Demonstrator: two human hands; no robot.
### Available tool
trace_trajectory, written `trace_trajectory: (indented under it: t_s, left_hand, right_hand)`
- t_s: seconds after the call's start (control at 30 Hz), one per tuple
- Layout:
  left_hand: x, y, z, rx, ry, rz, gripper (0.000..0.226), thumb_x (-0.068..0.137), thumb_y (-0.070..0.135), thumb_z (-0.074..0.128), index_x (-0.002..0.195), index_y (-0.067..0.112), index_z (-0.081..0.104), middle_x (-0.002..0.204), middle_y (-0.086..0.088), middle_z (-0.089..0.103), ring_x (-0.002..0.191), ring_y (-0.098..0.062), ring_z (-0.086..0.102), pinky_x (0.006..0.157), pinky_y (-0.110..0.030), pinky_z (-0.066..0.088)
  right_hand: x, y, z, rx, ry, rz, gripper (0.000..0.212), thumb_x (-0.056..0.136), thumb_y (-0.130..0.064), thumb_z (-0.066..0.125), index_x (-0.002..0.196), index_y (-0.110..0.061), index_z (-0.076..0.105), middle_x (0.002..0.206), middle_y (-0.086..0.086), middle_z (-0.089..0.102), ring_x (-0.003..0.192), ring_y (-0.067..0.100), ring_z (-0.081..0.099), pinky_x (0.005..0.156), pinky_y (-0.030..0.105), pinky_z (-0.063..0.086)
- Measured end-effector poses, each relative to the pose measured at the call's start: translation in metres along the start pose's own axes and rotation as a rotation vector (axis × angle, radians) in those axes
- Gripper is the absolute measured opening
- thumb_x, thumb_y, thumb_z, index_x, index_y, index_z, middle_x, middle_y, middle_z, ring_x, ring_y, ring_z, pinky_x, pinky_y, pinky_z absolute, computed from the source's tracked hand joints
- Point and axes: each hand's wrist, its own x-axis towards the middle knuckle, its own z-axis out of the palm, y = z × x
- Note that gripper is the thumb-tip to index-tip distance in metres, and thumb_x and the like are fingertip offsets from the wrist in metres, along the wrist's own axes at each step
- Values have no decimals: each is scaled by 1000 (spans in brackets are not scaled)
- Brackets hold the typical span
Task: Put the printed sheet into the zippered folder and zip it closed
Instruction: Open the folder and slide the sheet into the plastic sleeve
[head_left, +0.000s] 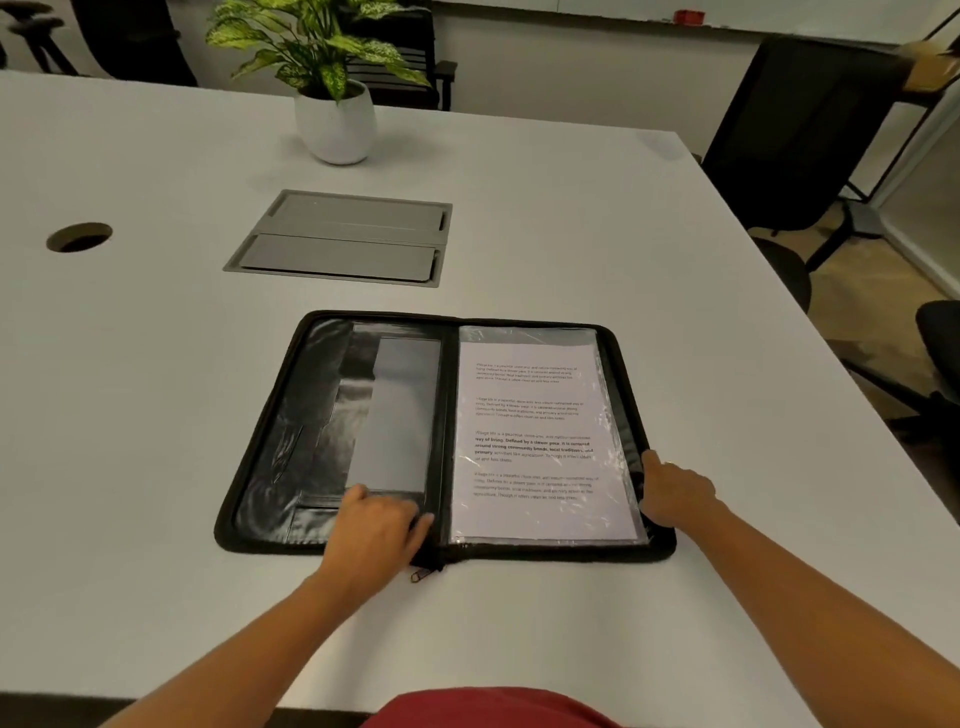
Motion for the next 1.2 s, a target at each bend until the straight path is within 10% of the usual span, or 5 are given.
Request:
trace_trajectory:
  t_s: [0.1,0.23,0.7,0.97,1.2]
  left_hand:
    - [9,-23,0,-102,-12,-214,27,93,40,48,106,23,63,109,4,67,100,-14,62,95,-36,35]
    - [11,-59,8,-188,-270,-478,64,91,53,43,146,28,22,158,-3,10,145,-25,10,111,-60,15]
    - [6,-73,11,-317,-340,-636,65,91,55,40,147,38,11,159,-1,-5,146,-27,-6,110,-65,6]
    - [-3,-84,5,-280,-67,-826,74,88,34,59,145,4,23,153,-18,19,143,-33,13,111,-60,14]
    - [-15,-107,-1,-388,-125,-1082,72,85,39,61,136,-1,31,136,-27,42,127,-44,39,105,-56,30]
  right_hand:
    - [-5,-1,4,-100,-74,-41,45,88,-19,46,128,-7,30,114,8,59,92,23,62,74,29,43]
    - [-13,-4,14,-58,-150,-42,37,87,-9,45,123,-7,36,117,10,58,76,20,60,67,29,46]
    - [-2,-3,6,139,-82,-62,27,91,-13,43,117,-5,40,105,12,60,63,16,52,56,23,42]
    - [-3,0,16,437,301,67,33,88,-20,53,117,-5,47,112,14,56,90,26,54,68,31,42]
    - [-9,-12,30,474,265,63,37,90,-25,50,118,-1,48,113,18,58,107,31,51,84,36,46]
